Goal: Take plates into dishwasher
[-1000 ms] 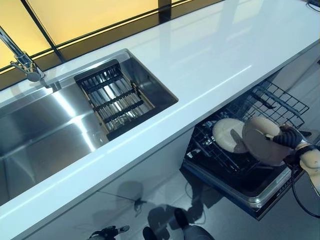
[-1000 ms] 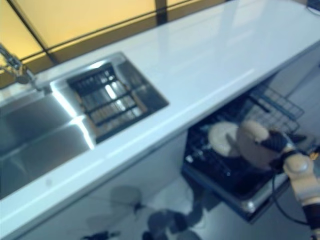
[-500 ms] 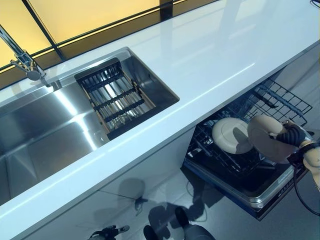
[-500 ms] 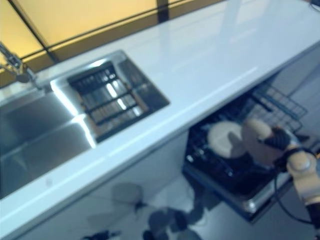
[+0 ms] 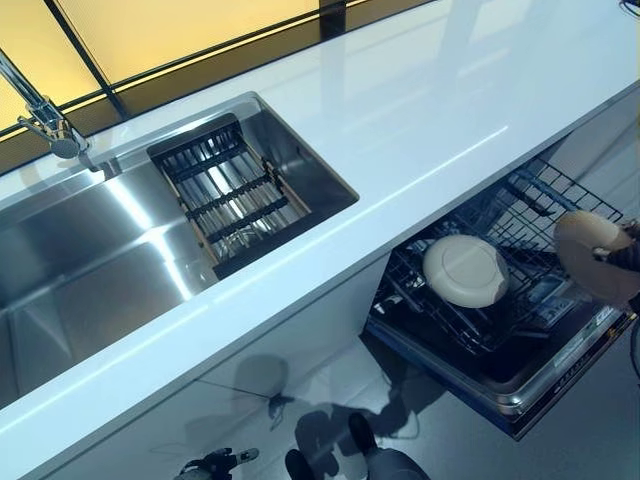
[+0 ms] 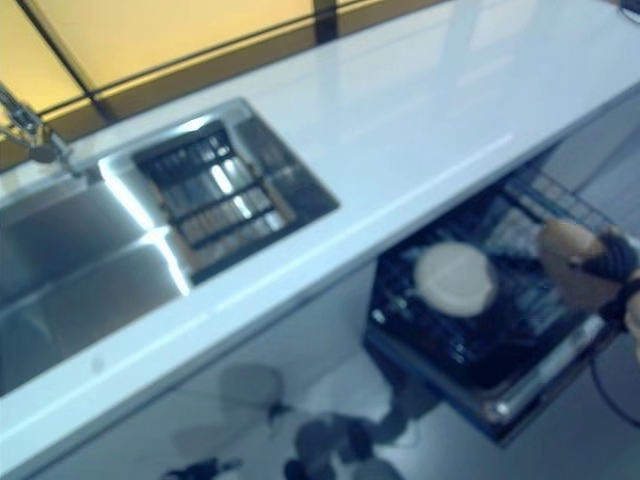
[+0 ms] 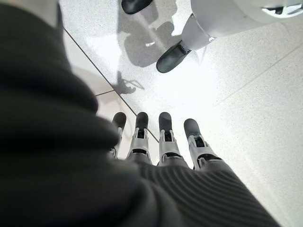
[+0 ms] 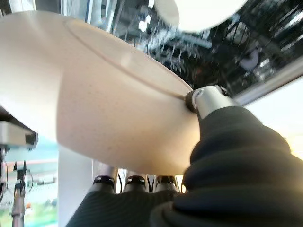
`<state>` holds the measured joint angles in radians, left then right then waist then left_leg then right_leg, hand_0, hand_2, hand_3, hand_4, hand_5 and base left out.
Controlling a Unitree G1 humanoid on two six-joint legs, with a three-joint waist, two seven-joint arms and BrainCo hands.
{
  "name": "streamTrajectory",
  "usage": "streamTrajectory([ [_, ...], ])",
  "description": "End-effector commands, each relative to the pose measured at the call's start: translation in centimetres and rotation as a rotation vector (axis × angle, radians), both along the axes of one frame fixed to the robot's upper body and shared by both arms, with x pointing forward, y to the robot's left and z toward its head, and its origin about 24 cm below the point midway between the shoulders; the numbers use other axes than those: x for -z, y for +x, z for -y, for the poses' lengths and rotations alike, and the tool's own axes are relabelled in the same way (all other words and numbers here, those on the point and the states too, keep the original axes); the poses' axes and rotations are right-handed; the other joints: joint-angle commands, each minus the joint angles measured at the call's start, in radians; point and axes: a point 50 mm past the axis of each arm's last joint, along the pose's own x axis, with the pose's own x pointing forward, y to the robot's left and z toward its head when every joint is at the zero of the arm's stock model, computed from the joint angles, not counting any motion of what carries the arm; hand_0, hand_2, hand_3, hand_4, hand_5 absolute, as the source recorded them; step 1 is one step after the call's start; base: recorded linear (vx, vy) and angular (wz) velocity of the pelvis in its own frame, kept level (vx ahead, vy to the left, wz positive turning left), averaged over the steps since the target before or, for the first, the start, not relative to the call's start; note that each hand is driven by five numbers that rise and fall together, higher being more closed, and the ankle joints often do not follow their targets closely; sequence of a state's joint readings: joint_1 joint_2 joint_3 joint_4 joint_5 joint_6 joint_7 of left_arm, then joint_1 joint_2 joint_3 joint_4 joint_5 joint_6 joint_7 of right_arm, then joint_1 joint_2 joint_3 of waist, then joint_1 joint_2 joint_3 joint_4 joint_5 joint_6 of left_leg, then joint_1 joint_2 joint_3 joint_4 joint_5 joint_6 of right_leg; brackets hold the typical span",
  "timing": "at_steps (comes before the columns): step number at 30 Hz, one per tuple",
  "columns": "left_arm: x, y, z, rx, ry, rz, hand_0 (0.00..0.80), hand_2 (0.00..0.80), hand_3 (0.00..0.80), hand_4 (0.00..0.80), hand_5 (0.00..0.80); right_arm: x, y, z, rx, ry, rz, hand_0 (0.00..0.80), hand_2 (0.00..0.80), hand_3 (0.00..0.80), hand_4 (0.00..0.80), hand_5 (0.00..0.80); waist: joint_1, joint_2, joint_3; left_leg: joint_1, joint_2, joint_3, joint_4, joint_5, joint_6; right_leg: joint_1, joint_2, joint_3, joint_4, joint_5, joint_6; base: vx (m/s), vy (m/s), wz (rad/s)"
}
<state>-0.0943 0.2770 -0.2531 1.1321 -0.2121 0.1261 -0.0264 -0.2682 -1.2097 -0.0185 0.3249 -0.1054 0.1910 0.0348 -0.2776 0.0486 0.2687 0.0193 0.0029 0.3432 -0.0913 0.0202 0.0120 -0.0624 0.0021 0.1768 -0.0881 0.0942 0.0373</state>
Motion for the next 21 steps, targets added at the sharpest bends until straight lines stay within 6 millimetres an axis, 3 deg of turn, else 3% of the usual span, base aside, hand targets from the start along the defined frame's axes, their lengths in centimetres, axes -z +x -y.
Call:
streamTrajectory([
  [1,-0.2,-0.7,-2.4,-0.035,0.058,-0.044,0.0,0.0,0.0,0.0,0.0,-3.3,0.9,-0.6,-0.041,-0.009,0.147,0.8,0.8,0.8,0.8,0.8,0.055,-0.067,-0.061,0.047,-0.044,-0.059,0.004,-0.108,0.042,0.006,0.059,-0.03,0.001,-0.031,0.034,0.0,0.0,0.0],
  [21,-0.1,-0.5,-1.5,-0.034,0.032,-0.037,0.0,0.0,0.0,0.0,0.0,-1.0,4.7,-5.0,-0.16,0.073,0.114,0.8,0.8,0.8,0.8,0.8,0.094,-0.028,-0.038,0.029,-0.053,-0.093,0.004,-0.096,0.037,0.0,0.045,-0.064,0.001,-0.037,0.025,-0.008,-0.002,0.03],
])
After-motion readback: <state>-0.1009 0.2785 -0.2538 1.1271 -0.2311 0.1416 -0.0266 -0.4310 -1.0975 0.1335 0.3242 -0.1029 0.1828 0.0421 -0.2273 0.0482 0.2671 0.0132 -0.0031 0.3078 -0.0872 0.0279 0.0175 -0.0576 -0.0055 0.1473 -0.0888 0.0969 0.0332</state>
